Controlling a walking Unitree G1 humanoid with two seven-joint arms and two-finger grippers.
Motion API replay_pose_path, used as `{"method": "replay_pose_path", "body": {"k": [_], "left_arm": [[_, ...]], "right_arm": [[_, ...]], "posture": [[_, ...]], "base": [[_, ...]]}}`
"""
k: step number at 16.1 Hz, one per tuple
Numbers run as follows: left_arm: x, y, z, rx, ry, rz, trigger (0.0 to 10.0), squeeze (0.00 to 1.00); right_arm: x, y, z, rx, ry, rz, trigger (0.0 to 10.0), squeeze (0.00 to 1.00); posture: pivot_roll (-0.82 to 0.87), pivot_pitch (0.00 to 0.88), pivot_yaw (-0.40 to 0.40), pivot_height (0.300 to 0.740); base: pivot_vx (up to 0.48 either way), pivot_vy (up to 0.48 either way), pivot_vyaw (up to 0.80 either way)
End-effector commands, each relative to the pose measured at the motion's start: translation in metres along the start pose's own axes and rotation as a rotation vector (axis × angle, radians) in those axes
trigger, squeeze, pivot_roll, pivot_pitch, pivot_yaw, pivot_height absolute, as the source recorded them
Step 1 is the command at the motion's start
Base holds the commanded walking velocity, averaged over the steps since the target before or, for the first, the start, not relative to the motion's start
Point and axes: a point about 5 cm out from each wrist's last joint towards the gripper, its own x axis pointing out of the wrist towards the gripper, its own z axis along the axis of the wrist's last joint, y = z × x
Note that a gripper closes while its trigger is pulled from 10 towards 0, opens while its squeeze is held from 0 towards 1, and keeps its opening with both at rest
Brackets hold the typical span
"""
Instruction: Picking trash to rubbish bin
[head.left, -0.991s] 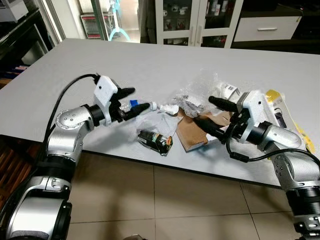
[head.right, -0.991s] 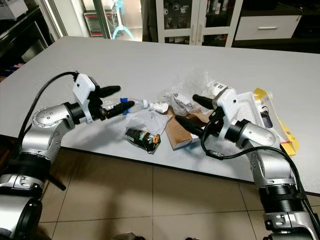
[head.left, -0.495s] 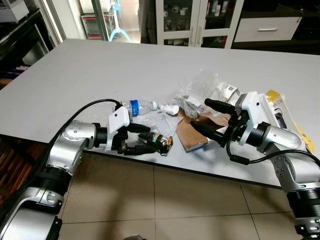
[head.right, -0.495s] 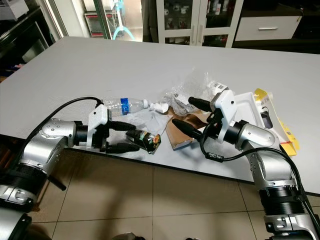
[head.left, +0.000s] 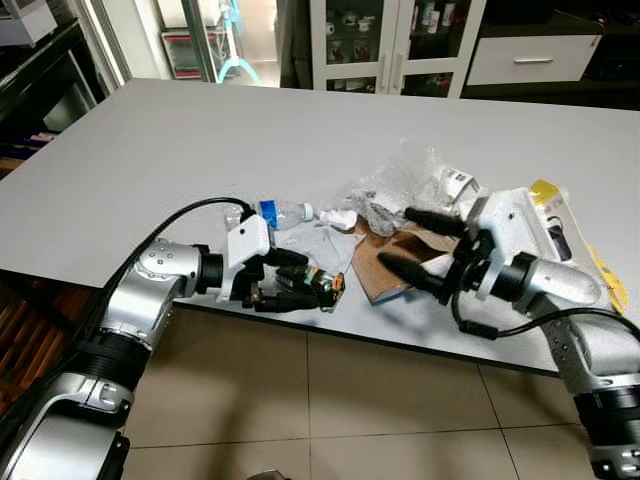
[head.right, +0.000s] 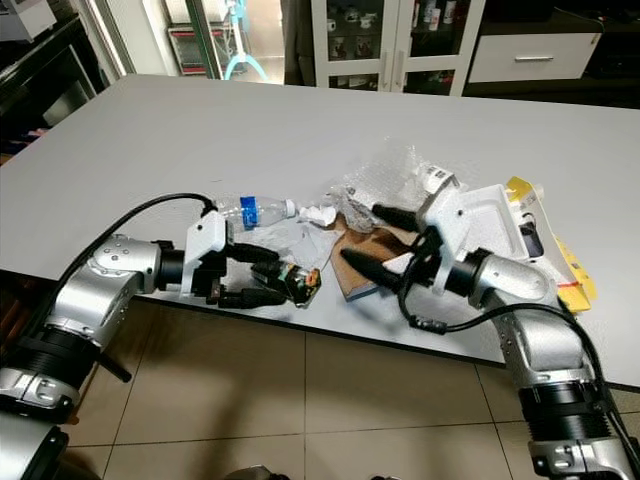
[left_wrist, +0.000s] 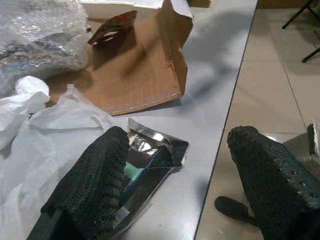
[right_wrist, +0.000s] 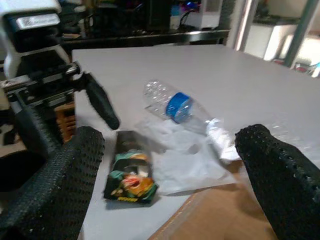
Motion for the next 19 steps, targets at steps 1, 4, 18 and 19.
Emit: {"method": "replay_pose_path", "body": {"k": [1,4,18,19], "left_arm": [[-0.003,0.003,0.007,0.038,0.025,-0.035,10.0,0.0],[0.0,0.009,-0.005,0.092,0.155,0.012,10.0,0.0],[0.019,0.009,-0.026,0.083,0.195,0.024,10.0,0.0],[0.019,0.009,-0.026,0.084,0.193,0.024,10.0,0.0]], "right_arm": [[0.002,0.005,0.002,-0.004,-0.006,0.039,10.0,0.0],[0.004,0.004,0.002,-0.001,-0.007,0.03,10.0,0.0],[0.006,0.014,-0.031,-0.059,0.216,0.065,10.0,0.0],[0.007,0.015,-0.032,-0.062,0.221,0.069,10.0,0.0]], "posture": [[-0.07,0.033,0.052,0.74],[-0.07,0.033,0.055,0.74],[-0.08,0.028,0.052,0.74],[-0.08,0.026,0.051,0.74]], "base": [[0.0,0.0,0.0],[0.0,0.0,0.0],[0.0,0.0,0.0],[0.0,0.0,0.0]]}}
